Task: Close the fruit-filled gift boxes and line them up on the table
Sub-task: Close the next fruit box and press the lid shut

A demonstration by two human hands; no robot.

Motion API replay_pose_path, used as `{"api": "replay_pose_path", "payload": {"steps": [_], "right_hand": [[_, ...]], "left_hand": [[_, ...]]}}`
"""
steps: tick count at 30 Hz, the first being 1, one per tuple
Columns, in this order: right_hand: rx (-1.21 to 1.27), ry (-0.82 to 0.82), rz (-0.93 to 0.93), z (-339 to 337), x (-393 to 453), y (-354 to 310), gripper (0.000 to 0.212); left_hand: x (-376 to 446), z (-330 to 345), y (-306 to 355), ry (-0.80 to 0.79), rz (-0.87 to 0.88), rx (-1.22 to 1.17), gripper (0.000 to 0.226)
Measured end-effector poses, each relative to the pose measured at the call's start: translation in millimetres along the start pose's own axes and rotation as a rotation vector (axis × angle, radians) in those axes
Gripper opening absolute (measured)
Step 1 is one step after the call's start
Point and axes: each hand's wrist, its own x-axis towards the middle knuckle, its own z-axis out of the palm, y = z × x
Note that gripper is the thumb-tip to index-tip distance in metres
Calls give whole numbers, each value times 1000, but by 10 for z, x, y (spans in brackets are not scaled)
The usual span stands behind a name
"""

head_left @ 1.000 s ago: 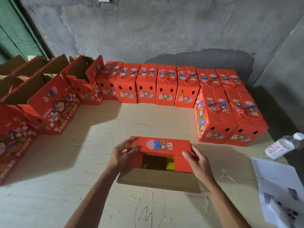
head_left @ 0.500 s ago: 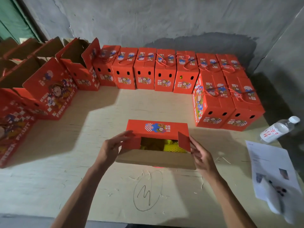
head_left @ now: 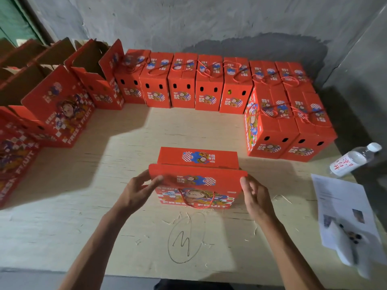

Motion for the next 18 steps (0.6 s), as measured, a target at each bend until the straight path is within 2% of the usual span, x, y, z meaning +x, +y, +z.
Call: {"api": "replay_pose_path", "payload": {"steps": [3, 6, 7, 9, 12, 14, 18], "right_hand": [[103, 109, 41, 108, 78, -61, 38], [61, 180, 41, 186, 169, -99, 45], [8, 213, -16, 202, 201, -95, 46], [-175, 274, -220, 233, 280, -48, 44], [-444, 287, -495, 268, 410, -63, 26], [-539, 271, -544, 318, 467, -104, 21], [-576, 240, -535, 556, 451, -218, 26]], "left_hand": [[2, 211, 1, 220, 48, 41, 45], [43, 353, -51, 295, 82, 216, 79], [69, 363, -72, 300, 133, 294, 80], [149, 356, -83, 306, 291, 533, 62], [328, 393, 3, 247, 423, 816, 49], [437, 521, 87, 221, 478, 864, 40], [545, 829, 84, 283, 562, 858, 25]]}}
